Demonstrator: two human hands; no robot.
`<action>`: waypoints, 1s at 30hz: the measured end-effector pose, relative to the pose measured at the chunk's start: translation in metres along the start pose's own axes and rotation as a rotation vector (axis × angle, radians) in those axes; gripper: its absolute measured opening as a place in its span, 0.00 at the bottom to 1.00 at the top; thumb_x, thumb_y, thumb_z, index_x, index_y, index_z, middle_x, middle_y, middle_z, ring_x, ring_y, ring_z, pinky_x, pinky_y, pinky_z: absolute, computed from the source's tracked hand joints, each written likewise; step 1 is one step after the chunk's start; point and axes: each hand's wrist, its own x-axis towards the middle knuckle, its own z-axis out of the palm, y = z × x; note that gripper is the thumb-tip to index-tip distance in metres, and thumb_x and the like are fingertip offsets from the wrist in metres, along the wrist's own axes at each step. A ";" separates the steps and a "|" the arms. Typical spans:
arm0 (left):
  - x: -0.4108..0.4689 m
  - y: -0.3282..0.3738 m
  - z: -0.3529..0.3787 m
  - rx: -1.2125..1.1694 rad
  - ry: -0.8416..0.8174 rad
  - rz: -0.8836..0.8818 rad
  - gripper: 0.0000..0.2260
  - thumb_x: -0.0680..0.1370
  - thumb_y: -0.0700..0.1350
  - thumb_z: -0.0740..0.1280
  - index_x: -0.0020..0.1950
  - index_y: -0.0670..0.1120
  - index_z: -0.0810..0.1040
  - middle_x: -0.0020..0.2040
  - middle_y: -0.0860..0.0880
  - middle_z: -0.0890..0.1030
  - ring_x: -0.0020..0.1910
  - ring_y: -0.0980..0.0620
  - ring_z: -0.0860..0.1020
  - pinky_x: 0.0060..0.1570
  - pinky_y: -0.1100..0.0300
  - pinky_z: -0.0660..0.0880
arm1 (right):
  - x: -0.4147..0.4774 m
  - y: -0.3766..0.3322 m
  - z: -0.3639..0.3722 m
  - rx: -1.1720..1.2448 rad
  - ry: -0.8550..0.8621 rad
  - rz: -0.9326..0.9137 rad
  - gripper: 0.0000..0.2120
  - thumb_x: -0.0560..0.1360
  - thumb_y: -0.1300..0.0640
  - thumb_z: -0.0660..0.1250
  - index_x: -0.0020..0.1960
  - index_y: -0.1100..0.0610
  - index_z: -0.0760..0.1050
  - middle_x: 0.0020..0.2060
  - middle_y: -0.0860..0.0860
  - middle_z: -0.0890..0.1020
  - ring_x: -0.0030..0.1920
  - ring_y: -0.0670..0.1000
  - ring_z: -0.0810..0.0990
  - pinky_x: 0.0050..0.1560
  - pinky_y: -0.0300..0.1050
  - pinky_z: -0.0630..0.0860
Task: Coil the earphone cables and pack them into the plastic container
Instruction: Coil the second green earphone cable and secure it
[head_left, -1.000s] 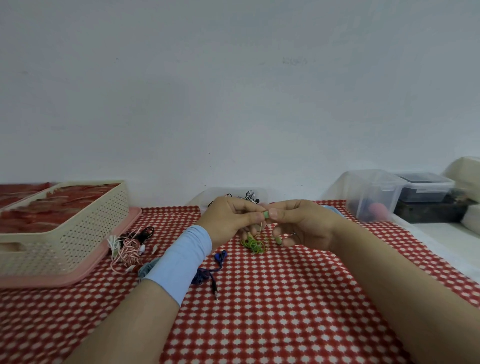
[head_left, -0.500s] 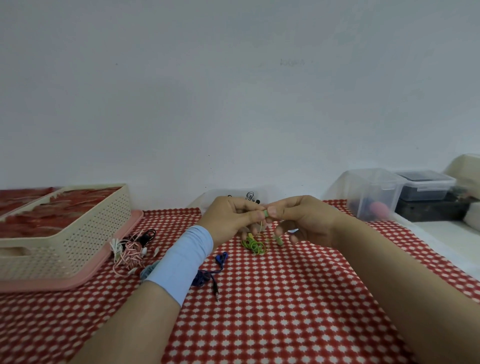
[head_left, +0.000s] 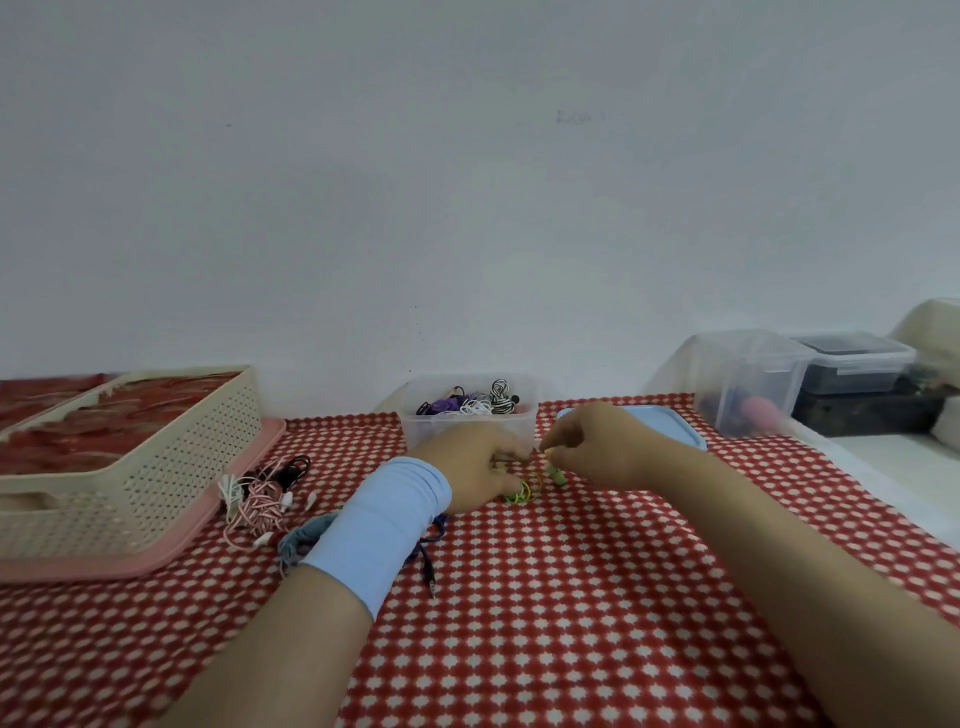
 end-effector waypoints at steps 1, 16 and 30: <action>0.000 0.001 0.001 0.074 -0.055 -0.010 0.21 0.77 0.53 0.68 0.70 0.57 0.73 0.72 0.55 0.72 0.68 0.53 0.72 0.69 0.53 0.68 | -0.001 -0.001 0.001 -0.056 -0.027 0.000 0.12 0.78 0.57 0.66 0.59 0.49 0.83 0.49 0.46 0.83 0.42 0.43 0.79 0.46 0.39 0.77; -0.005 -0.011 -0.007 -0.047 0.020 -0.034 0.10 0.79 0.55 0.65 0.54 0.52 0.80 0.48 0.53 0.79 0.47 0.52 0.77 0.46 0.58 0.70 | -0.008 -0.007 -0.003 -0.250 -0.244 -0.064 0.10 0.76 0.53 0.71 0.57 0.46 0.84 0.43 0.38 0.79 0.45 0.42 0.77 0.48 0.37 0.73; 0.023 -0.052 -0.078 -0.130 0.332 -0.119 0.10 0.74 0.54 0.72 0.54 0.54 0.82 0.52 0.55 0.82 0.51 0.55 0.78 0.53 0.60 0.72 | 0.074 -0.063 -0.034 -0.207 0.092 -0.098 0.06 0.77 0.59 0.68 0.45 0.52 0.83 0.44 0.49 0.85 0.43 0.50 0.83 0.46 0.44 0.80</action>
